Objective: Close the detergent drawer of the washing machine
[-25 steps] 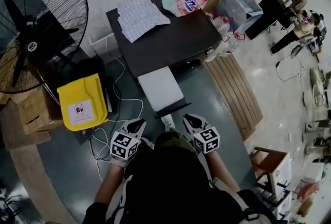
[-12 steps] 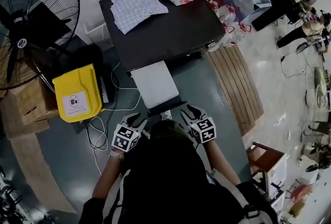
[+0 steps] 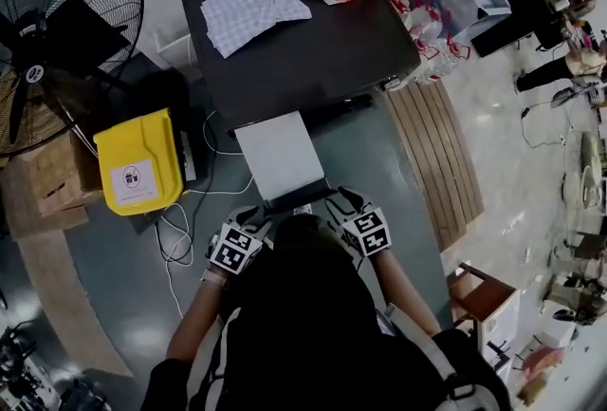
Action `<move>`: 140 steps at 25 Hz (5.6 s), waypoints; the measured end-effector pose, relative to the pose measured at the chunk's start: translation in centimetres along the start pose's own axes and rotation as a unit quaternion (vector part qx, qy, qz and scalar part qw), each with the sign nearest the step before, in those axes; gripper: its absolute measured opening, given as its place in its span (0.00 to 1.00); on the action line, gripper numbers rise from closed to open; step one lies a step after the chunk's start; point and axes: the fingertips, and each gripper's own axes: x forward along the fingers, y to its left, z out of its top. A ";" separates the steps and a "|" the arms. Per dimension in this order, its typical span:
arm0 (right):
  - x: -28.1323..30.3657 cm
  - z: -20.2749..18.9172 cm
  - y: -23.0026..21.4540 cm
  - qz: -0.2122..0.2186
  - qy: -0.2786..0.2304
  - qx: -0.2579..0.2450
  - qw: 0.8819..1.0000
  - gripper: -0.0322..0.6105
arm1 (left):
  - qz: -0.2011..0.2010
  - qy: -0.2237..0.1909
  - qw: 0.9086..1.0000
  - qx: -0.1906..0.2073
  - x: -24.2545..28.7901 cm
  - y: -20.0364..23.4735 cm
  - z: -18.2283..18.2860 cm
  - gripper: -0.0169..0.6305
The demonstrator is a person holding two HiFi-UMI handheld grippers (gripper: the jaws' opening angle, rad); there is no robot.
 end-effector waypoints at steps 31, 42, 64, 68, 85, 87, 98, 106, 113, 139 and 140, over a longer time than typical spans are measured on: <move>-0.4 3.0 0.1 0.019 -0.029 -0.020 0.999 0.27 | 0.004 -0.016 1.000 -0.004 -0.7 0.3 2.6 0.16; 1.7 6.0 -1.0 0.037 -0.032 -0.034 0.998 0.26 | 0.036 -0.022 0.999 -0.021 -0.7 3.7 4.6 0.16; 6.3 11.9 -3.2 0.087 -0.045 -0.062 0.993 0.25 | 0.113 -0.040 0.990 -0.077 -0.6 10.8 8.1 0.16; 7.0 13.1 -3.5 0.094 -0.049 -0.065 0.992 0.25 | 0.132 -0.043 0.986 -0.089 -0.7 12.0 8.9 0.17; 8.9 16.0 -4.2 0.122 -0.047 -0.064 0.989 0.25 | 0.192 -0.060 0.968 -0.148 -0.9 15.1 10.3 0.17; 8.9 15.9 -4.2 0.127 -0.042 -0.067 0.989 0.25 | 0.197 -0.062 0.966 -0.155 -0.9 15.2 10.4 0.17; 9.2 15.8 -4.2 0.135 -0.039 -0.049 0.989 0.26 | 0.243 -0.096 0.933 -0.247 -1.3 15.2 8.0 0.18; 9.3 13.8 -3.7 0.088 0.000 -0.012 0.996 0.31 | 0.188 -0.076 0.949 -0.243 2.0 12.6 7.1 0.18; 10.1 11.8 -1.0 0.102 0.031 -0.008 0.994 0.21 | 0.136 -0.086 0.961 -0.225 4.2 12.0 8.8 0.12; 12.9 16.3 -1.6 0.081 0.020 -0.033 0.996 0.07 | 0.064 -0.080 0.978 -0.179 4.6 14.7 12.4 0.04; 13.1 16.5 -1.6 0.081 0.020 -0.033 0.996 0.07 | 0.064 -0.079 0.979 -0.177 4.6 14.9 12.5 0.04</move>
